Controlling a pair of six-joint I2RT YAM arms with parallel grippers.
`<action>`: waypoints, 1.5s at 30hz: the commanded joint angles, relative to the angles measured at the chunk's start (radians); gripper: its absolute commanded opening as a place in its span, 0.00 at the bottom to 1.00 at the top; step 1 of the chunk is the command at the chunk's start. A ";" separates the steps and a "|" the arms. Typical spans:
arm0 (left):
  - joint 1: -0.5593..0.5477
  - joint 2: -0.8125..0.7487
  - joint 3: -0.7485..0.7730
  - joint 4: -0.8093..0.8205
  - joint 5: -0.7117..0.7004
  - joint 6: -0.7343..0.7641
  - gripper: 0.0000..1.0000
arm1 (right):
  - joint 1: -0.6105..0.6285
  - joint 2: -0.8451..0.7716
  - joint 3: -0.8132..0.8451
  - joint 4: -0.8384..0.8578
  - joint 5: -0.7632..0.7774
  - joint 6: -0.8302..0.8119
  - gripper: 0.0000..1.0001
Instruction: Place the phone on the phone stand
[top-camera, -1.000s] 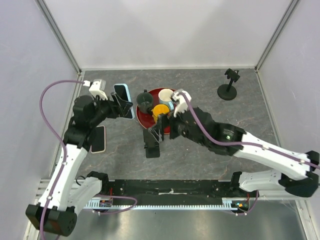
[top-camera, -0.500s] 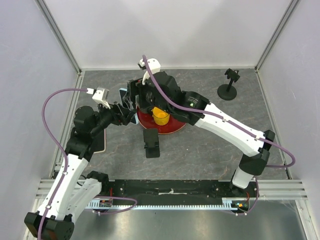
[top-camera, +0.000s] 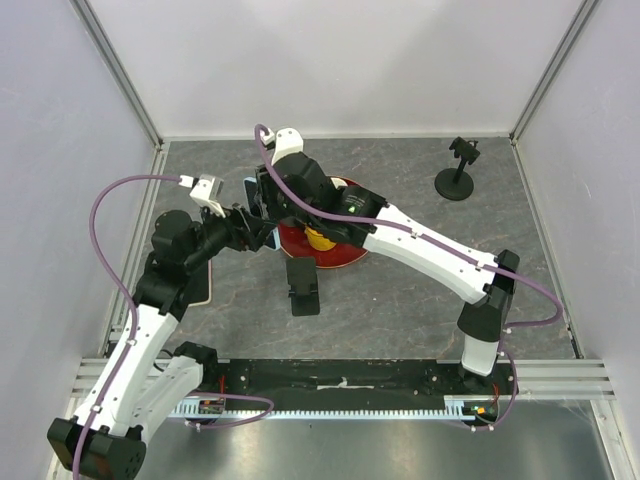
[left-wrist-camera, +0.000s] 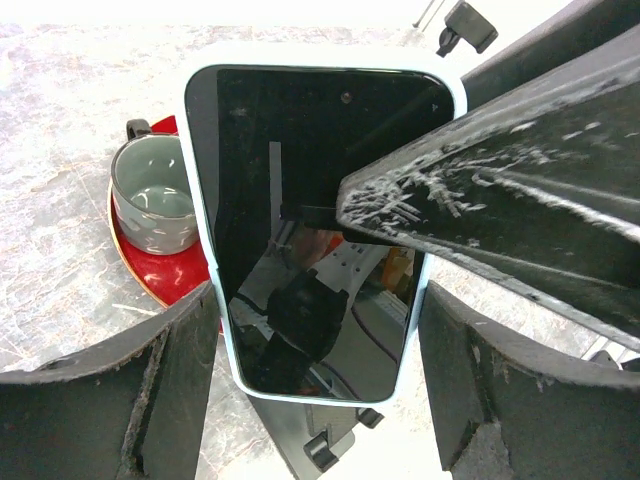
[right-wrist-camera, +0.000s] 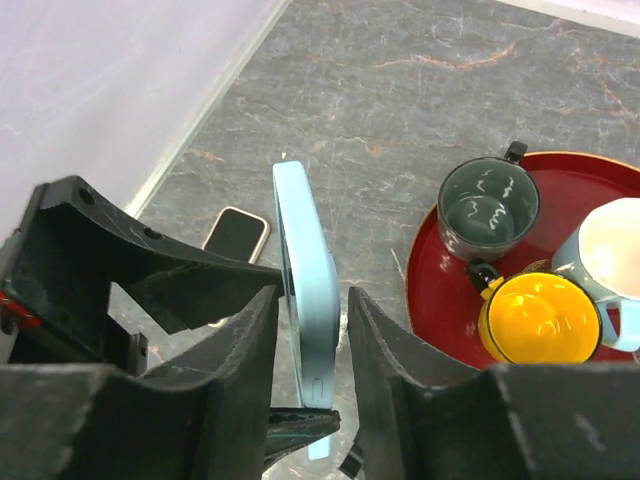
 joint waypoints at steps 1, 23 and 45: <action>-0.005 -0.001 0.030 0.097 0.019 0.031 0.02 | -0.009 -0.003 -0.055 0.080 -0.016 -0.054 0.34; -0.019 -0.041 0.009 0.139 0.107 0.028 0.93 | -0.119 -0.213 -0.434 0.585 -0.264 -0.182 0.00; -0.017 0.046 0.144 0.131 0.504 -0.016 0.98 | -0.301 -0.510 -0.651 0.644 -0.527 -0.267 0.00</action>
